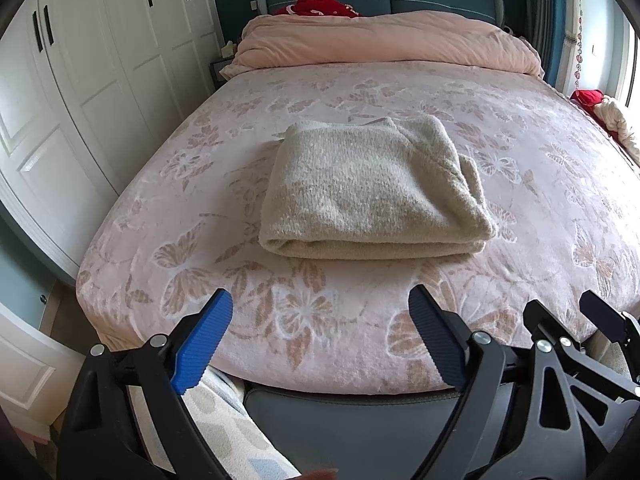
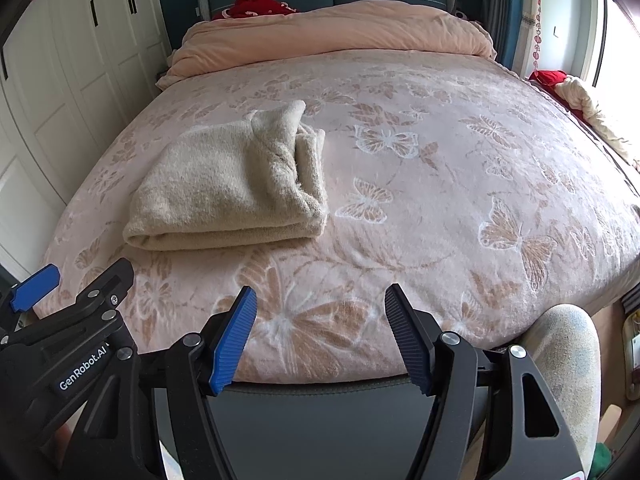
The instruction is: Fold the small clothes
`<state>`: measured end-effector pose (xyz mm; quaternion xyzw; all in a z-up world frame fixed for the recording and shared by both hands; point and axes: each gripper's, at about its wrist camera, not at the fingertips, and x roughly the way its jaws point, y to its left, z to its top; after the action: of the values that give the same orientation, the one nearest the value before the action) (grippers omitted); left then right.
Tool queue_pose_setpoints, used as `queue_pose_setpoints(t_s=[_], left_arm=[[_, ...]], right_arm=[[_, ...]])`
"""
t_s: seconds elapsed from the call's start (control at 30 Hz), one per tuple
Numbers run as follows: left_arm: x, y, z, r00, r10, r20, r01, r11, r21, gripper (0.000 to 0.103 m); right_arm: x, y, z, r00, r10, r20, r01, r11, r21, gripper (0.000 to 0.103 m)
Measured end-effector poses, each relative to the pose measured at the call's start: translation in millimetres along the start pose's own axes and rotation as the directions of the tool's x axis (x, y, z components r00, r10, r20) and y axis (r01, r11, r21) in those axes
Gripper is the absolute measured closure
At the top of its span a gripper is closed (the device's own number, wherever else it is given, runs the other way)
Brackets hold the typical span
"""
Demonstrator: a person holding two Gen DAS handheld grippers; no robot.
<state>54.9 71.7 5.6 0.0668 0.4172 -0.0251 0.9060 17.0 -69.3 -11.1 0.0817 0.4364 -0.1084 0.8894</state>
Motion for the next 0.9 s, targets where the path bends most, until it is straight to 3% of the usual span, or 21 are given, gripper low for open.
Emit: queue_pose_setpoints(t_s=[0.9], left_arm=[[5.7,1.0,-3.6,1.0,0.007,-0.006,-0.007,1.0,0.007,0.019]], right_arm=[[4.3,4.1,-3.4,1.0,-0.011,-0.018,0.011,1.0,0.007,0.038]])
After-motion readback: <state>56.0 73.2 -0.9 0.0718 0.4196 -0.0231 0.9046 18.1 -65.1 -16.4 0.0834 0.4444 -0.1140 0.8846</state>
